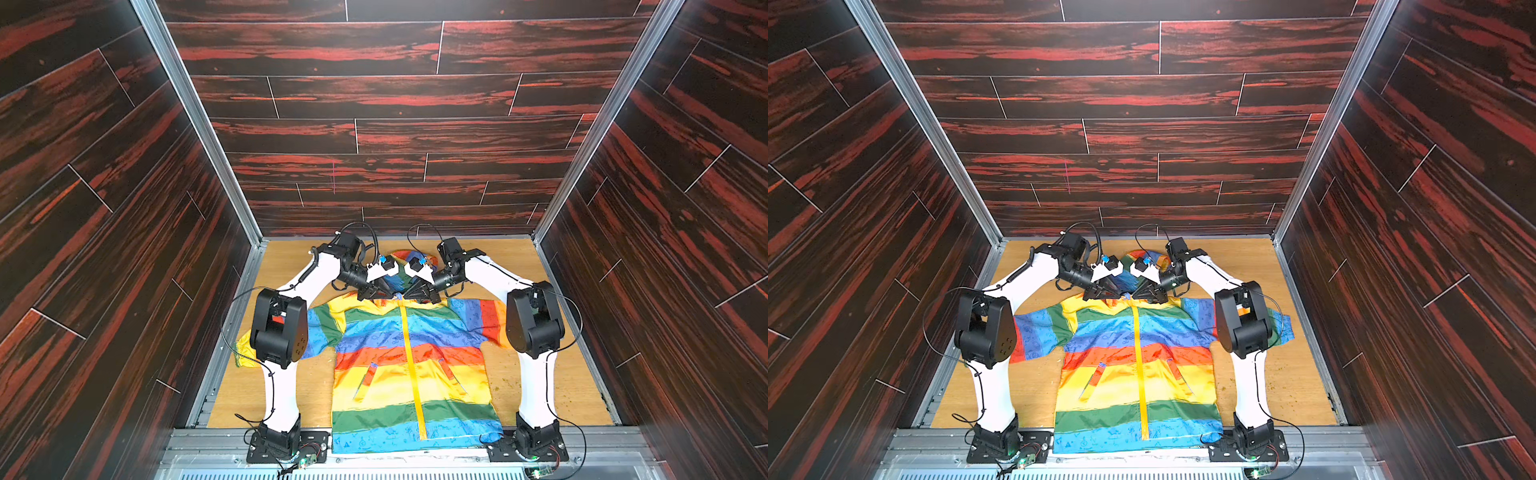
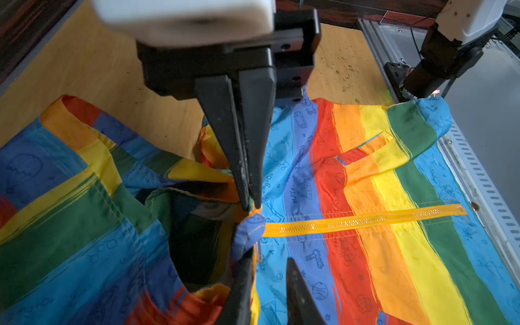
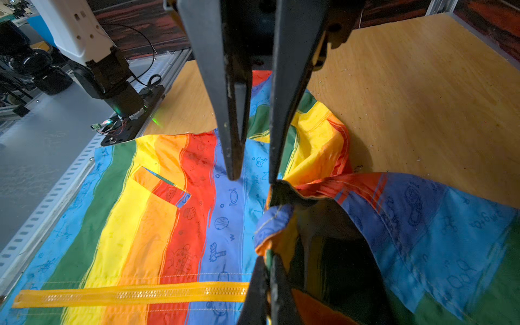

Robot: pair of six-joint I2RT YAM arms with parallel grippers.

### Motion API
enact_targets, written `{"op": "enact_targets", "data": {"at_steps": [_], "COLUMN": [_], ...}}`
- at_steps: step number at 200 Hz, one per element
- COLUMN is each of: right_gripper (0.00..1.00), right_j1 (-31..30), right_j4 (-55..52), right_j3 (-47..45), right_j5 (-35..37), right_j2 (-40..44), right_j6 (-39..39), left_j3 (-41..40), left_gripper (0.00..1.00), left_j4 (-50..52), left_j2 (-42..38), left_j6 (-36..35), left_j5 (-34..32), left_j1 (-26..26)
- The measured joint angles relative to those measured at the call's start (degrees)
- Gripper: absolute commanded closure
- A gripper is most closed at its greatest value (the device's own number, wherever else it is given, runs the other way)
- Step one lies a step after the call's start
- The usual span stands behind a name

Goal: Unzip the jacket
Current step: Flatten out the jacket at the center of the board.

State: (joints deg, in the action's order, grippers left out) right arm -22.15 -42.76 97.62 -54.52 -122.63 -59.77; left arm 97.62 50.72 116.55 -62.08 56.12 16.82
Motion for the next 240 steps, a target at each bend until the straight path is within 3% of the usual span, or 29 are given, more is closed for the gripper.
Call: {"op": "enact_targets", "data": {"at_steps": [69,114,160,199,240], "right_gripper": [1.0,1.0,1.0,1.0,1.0], "right_j1": [0.1,0.1,0.1,0.1,0.1], "right_j4": [-1.2,-1.8,-2.4,-2.8,-3.0], "right_j3": [0.0,0.1,0.2,0.2,0.2], "right_j5": [-0.1,-0.2,-0.3,-0.4,-0.3], "right_j2": [0.0,0.0,0.0,0.0,0.0], "right_j6": [-0.9,-1.0,-1.5,-1.8,-1.9], "left_j3": [2.8,2.7,3.0,4.2,8.3], "left_gripper": [0.76,0.62,0.61,0.67,0.81], "left_j4": [5.8,2.4,0.6,2.3,7.2], "left_j2": [2.0,2.0,3.8,6.7,8.7], "left_j6": [-2.9,-0.9,0.4,-0.2,-3.0], "left_j5": [0.3,-0.9,-1.0,-1.1,-0.9], "left_j1": [0.0,0.0,0.1,0.4,0.6]}}
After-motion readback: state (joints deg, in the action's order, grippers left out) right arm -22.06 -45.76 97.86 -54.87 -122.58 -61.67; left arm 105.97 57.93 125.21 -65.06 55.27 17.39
